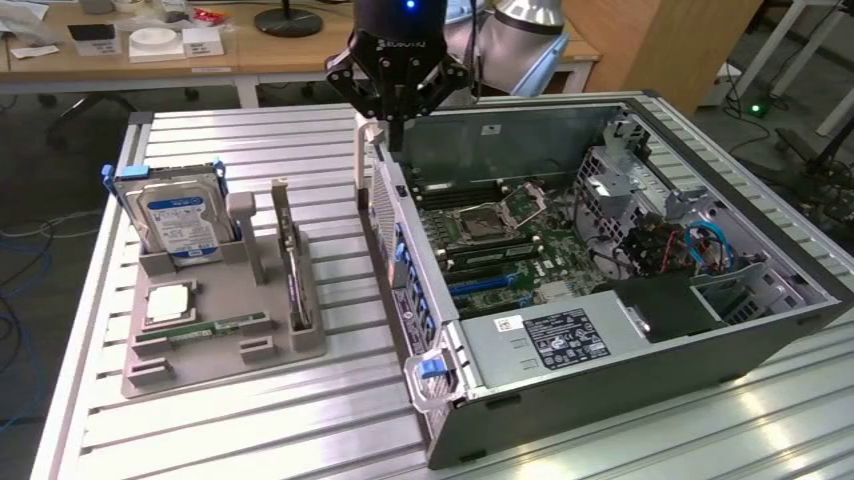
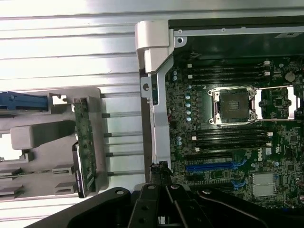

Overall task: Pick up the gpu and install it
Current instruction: 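Reach for the gpu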

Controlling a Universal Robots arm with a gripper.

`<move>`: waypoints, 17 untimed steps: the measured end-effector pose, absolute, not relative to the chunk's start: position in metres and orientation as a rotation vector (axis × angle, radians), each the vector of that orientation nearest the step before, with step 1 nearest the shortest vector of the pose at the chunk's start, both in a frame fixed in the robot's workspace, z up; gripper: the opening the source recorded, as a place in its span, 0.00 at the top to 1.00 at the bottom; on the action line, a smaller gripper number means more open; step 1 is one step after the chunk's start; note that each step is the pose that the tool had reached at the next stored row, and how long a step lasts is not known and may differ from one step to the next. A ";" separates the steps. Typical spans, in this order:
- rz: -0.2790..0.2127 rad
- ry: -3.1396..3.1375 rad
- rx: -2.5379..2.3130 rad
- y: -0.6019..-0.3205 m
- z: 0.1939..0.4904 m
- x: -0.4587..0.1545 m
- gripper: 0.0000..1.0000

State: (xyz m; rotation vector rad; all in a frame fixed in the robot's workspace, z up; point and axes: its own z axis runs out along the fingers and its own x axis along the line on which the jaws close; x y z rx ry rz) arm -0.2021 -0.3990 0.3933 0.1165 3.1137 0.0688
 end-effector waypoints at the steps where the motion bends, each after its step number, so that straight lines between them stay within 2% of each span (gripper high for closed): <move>1: 0.069 3.114 0.117 -0.399 0.393 -0.204 0.89; 17: 0.069 3.114 0.117 -0.399 0.393 -0.235 0.89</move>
